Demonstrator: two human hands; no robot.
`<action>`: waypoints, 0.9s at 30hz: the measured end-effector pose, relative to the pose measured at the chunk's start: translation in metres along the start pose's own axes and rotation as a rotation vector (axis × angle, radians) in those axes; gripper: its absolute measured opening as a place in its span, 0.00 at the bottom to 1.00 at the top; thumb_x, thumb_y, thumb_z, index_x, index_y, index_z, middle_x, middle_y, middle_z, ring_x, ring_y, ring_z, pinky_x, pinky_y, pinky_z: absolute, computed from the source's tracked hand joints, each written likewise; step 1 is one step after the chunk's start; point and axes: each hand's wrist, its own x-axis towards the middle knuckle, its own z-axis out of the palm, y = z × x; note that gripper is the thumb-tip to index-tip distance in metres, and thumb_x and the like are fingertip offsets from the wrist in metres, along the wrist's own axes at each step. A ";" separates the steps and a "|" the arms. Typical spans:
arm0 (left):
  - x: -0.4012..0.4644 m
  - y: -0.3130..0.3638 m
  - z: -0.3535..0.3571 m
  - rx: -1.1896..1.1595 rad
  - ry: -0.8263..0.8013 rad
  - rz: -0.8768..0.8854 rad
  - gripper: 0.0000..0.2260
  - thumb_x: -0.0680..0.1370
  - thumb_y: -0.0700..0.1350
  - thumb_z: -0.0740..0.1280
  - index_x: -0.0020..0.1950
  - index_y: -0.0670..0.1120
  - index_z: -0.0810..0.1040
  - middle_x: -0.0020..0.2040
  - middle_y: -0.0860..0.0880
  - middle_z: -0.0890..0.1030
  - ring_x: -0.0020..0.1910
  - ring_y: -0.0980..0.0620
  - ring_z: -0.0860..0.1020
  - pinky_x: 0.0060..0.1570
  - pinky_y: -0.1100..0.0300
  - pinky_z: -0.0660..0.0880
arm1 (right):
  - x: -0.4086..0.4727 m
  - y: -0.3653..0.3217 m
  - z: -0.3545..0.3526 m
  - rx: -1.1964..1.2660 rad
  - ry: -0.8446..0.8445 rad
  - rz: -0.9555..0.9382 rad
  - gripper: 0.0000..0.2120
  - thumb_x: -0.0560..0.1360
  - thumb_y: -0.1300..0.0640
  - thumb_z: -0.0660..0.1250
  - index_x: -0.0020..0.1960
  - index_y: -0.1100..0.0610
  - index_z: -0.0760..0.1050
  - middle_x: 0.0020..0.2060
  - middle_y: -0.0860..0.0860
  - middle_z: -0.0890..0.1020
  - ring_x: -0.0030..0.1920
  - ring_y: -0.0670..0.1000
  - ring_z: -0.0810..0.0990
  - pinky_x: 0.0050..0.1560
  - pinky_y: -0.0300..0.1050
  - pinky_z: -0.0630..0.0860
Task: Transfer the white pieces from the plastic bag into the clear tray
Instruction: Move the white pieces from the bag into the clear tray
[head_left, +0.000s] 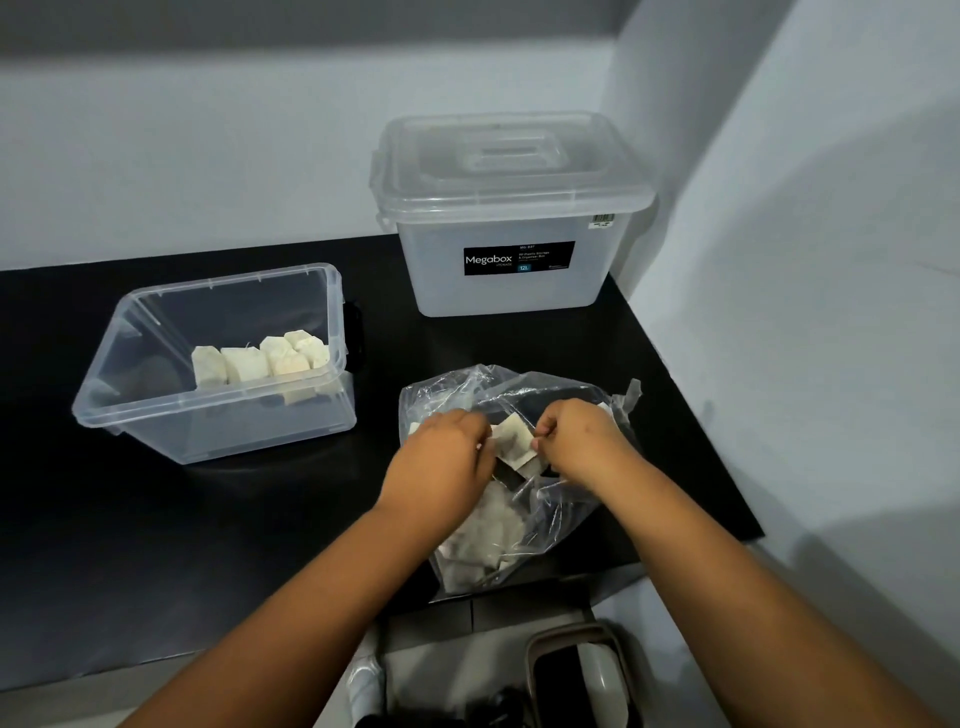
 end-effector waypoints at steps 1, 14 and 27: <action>0.001 -0.001 -0.007 -0.004 0.020 0.007 0.08 0.80 0.49 0.59 0.50 0.47 0.74 0.46 0.51 0.77 0.46 0.50 0.75 0.43 0.58 0.72 | 0.001 -0.001 -0.005 -0.018 -0.039 -0.008 0.08 0.77 0.55 0.67 0.54 0.56 0.80 0.49 0.52 0.84 0.51 0.53 0.83 0.55 0.47 0.78; 0.015 -0.022 -0.025 0.013 -0.060 0.008 0.09 0.80 0.44 0.61 0.55 0.50 0.80 0.50 0.51 0.81 0.49 0.49 0.79 0.48 0.51 0.77 | 0.005 0.016 0.009 -0.266 0.006 -0.477 0.13 0.71 0.56 0.74 0.56 0.48 0.80 0.51 0.45 0.75 0.52 0.44 0.71 0.53 0.41 0.73; 0.024 -0.024 -0.045 -0.089 -0.153 0.001 0.07 0.78 0.47 0.67 0.53 0.48 0.82 0.46 0.52 0.83 0.42 0.56 0.79 0.45 0.60 0.77 | -0.005 0.009 0.005 -0.302 0.210 -0.588 0.09 0.78 0.53 0.61 0.53 0.52 0.79 0.51 0.49 0.78 0.53 0.51 0.75 0.52 0.48 0.74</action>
